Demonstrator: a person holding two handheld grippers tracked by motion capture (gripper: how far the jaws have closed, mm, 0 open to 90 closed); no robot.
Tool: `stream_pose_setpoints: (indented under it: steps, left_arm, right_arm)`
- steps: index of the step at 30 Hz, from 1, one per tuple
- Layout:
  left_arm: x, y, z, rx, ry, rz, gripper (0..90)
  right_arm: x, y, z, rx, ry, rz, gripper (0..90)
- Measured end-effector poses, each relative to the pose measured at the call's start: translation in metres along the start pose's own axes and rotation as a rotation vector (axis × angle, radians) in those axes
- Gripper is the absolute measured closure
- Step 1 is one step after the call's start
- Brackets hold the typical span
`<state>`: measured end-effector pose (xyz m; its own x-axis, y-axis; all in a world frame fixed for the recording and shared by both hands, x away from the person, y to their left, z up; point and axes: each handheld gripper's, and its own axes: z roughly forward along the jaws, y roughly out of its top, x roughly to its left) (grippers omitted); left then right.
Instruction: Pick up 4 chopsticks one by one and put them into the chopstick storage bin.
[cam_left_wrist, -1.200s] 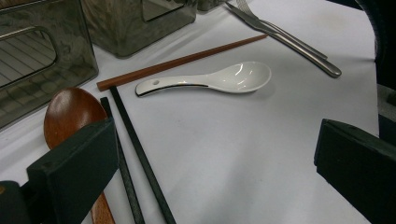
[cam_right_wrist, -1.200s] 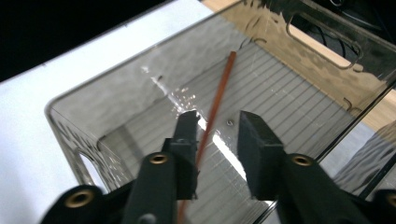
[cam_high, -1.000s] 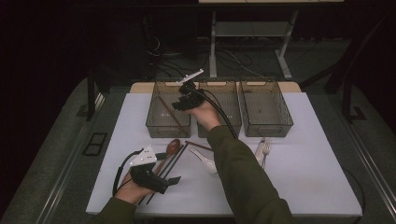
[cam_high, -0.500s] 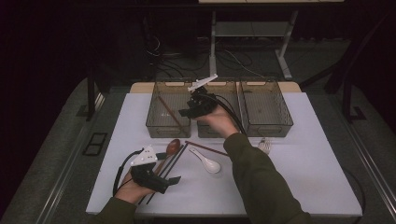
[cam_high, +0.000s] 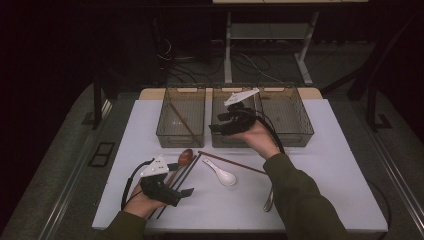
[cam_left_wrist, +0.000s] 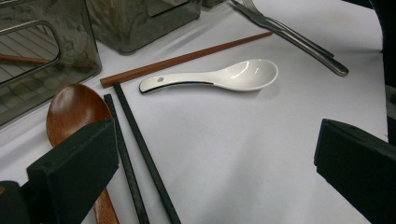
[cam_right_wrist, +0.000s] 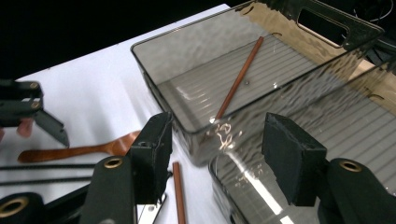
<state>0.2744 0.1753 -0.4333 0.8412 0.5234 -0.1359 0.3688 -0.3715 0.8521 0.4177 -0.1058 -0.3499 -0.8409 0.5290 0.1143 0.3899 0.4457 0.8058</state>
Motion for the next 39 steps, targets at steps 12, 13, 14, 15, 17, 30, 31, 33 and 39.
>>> stream_pose_setpoints:
  steps: [12, 13, 14, 15, 17, 30, 31, 33, 39]
  left_arm:
    - [0.000, 0.000, -0.001, -0.008, 0.005, -0.004, 0.0]
    - [0.000, 0.000, -0.001, -0.004, 0.006, -0.005, 0.0]
    - [0.000, 0.000, 0.000, -0.003, 0.006, -0.008, 0.0]
    - [0.000, 0.000, 0.000, -0.001, 0.006, -0.005, 0.0]
    - [0.000, 0.000, 0.000, 0.003, 0.006, -0.003, 0.0]
    - [0.000, -0.001, 0.001, 0.007, 0.007, -0.001, 0.0]
    - [-0.001, -0.001, 0.001, 0.011, 0.007, 0.002, 0.0]
    - [-0.001, -0.001, 0.001, 0.013, 0.006, 0.009, 0.0]
    - [-0.002, -0.001, 0.000, 0.018, 0.000, 0.015, 0.0]
  right_arm:
    - [-0.002, -0.034, -0.032, -0.017, 0.021, -0.023, 43.7]
    - [-0.002, -0.037, -0.034, -0.016, 0.021, -0.020, 44.2]
    - [-0.003, -0.041, -0.035, -0.014, 0.021, -0.023, 44.5]
    - [-0.003, -0.045, -0.036, -0.011, 0.019, -0.025, 44.8]
    - [-0.004, -0.053, -0.038, -0.006, 0.024, -0.024, 45.9]
    - [-0.006, -0.099, -0.046, 0.080, 0.028, -0.028, 61.6]
    - [-0.006, -0.101, -0.046, 0.079, 0.031, -0.025, 62.5]
    - [-0.007, -0.106, -0.045, 0.081, 0.033, -0.020, 65.0]
    - [-0.003, -0.116, -0.035, 0.137, 0.042, -0.042, 72.5]
